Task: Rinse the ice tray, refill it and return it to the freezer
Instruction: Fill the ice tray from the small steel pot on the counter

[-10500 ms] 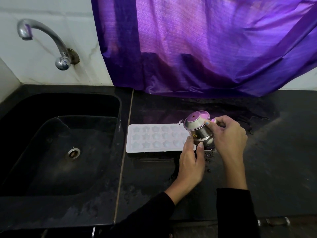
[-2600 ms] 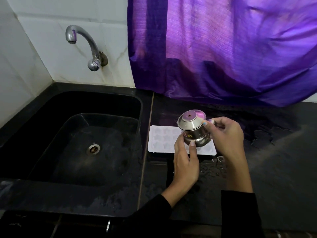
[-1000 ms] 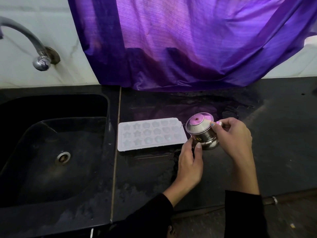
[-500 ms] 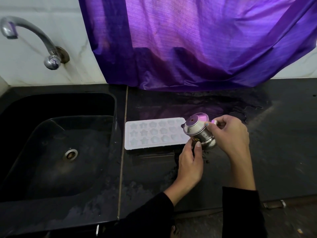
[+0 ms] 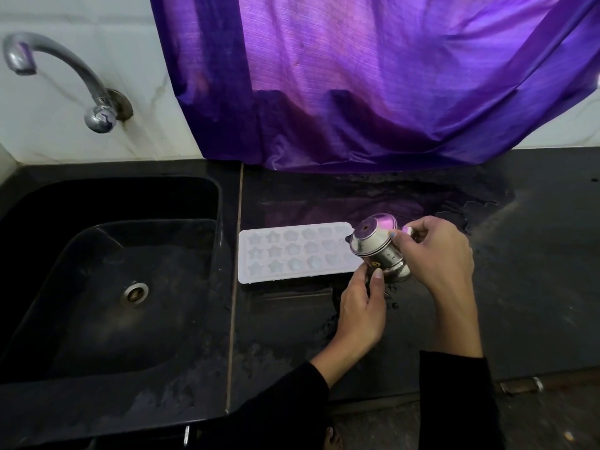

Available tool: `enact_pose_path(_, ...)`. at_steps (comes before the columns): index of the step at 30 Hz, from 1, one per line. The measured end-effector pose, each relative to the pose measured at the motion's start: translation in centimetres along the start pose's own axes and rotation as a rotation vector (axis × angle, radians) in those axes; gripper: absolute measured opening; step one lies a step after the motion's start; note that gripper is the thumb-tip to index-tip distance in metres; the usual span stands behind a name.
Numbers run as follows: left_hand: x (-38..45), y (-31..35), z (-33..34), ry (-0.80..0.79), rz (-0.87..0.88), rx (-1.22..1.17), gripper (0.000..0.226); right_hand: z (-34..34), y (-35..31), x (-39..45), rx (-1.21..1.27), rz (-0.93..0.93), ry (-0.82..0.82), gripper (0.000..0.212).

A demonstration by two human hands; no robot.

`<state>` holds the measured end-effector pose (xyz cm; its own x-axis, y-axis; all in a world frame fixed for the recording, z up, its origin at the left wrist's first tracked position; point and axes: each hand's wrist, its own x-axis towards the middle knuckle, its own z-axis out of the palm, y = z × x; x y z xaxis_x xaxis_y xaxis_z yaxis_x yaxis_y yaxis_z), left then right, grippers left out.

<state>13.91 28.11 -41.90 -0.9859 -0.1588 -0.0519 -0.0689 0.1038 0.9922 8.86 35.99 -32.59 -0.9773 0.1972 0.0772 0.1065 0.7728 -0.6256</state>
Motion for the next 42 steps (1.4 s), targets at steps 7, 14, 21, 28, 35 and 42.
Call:
enact_pose_path(7,0.0,0.1,-0.3,0.008,0.011,-0.007,0.031,-0.1,0.1,-0.1,0.05,-0.01,-0.002,0.019)
enact_pose_path(14,-0.1,0.6,-0.9,0.107,0.04,-0.025,0.024,-0.1,-0.1,-0.1,0.149,-0.009,-0.005,0.015)
enact_pose_path(21,0.0,-0.4,-0.9,0.128,0.025,-0.018,0.027,0.4,-0.9,-0.7,0.088,-0.036,-0.037,0.018)
enact_pose_path(28,-0.1,-0.5,-1.1,0.149,0.011,-0.002,0.031,0.8,-1.3,-0.8,0.046,-0.049,-0.033,0.018)
enact_pose_path(35,-0.2,-0.6,-1.0,0.152,0.014,-0.015,0.031,0.8,-1.4,-0.9,0.038,-0.061,-0.022,0.017)
enact_pose_path(42,-0.1,-0.5,-1.1,0.152,0.013,-0.014,0.031,0.8,-1.4,-0.8,0.055,-0.064,-0.031,0.017)
